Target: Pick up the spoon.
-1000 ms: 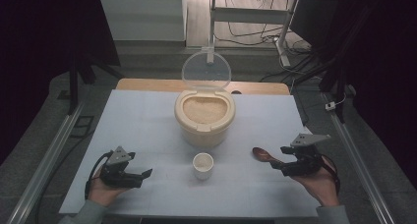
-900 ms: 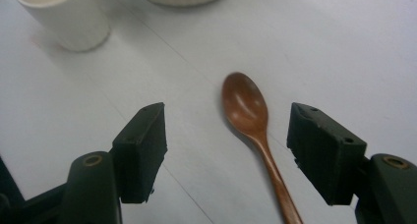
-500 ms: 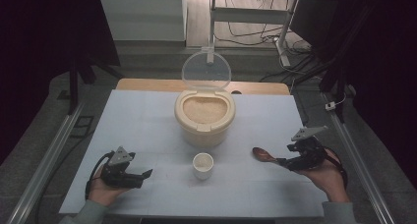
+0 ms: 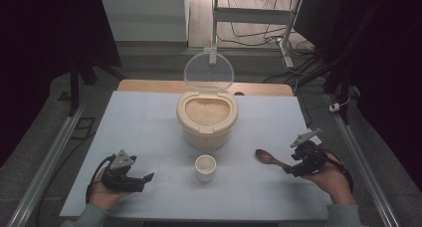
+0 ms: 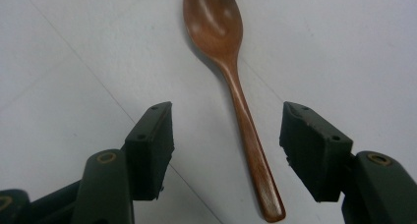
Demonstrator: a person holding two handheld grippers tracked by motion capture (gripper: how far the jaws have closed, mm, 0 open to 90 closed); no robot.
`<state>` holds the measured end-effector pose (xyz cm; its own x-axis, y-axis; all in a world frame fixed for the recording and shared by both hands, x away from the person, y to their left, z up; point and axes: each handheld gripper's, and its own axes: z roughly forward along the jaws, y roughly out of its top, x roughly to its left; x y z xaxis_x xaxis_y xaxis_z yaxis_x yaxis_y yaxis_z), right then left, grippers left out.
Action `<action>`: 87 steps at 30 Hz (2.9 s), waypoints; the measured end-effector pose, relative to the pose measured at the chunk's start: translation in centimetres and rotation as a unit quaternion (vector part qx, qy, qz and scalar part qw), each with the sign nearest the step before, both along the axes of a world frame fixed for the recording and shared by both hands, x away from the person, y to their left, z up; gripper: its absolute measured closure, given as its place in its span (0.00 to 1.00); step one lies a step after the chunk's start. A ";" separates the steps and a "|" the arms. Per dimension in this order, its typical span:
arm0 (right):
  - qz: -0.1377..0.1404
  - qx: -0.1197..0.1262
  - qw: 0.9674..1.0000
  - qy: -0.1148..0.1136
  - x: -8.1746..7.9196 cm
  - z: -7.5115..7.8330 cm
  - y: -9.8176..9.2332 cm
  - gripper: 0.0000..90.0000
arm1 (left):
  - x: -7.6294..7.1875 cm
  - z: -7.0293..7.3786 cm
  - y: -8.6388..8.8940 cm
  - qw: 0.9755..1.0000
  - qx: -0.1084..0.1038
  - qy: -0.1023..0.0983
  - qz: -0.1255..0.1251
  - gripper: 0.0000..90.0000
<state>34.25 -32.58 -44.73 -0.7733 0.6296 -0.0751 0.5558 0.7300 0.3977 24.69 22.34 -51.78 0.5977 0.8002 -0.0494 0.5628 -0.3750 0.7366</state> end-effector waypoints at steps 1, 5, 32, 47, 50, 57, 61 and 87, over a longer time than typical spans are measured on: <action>0.000 -0.003 1.000 0.000 0.0 -0.1 0.0 0.42 | 0.0 0.0 0.0 1.000 0.000 0.001 0.000 0.12; 0.003 -0.017 1.000 0.009 0.2 -0.7 -0.1 0.45 | 0.0 -0.1 -0.1 1.000 0.001 0.003 -0.002 0.12; 0.044 -0.076 0.995 0.057 2.5 -3.7 -1.0 0.83 | 0.1 -0.4 -0.1 1.000 0.005 0.007 -0.003 0.12; 0.084 -0.084 0.992 0.041 2.3 -3.5 -0.8 0.87 | 0.1 -0.5 -0.1 1.000 0.007 0.010 -0.003 0.12; 0.082 -0.062 0.994 0.033 2.2 -3.2 -1.1 0.87 | 0.0 -0.5 0.0 1.000 0.007 0.009 -0.002 0.12; 0.078 -0.031 0.996 0.020 1.9 -2.4 -1.4 0.87 | 0.0 -0.6 -0.1 1.000 0.008 0.010 -0.003 0.12; 0.081 -0.013 0.997 0.009 1.7 -1.9 -1.5 0.87 | 0.1 -0.6 0.0 1.000 0.009 0.010 -0.003 0.12; 0.200 0.059 0.977 -0.042 -1.5 2.6 5.8 0.87 | 0.1 -0.6 0.0 1.000 0.005 0.015 -0.004 0.12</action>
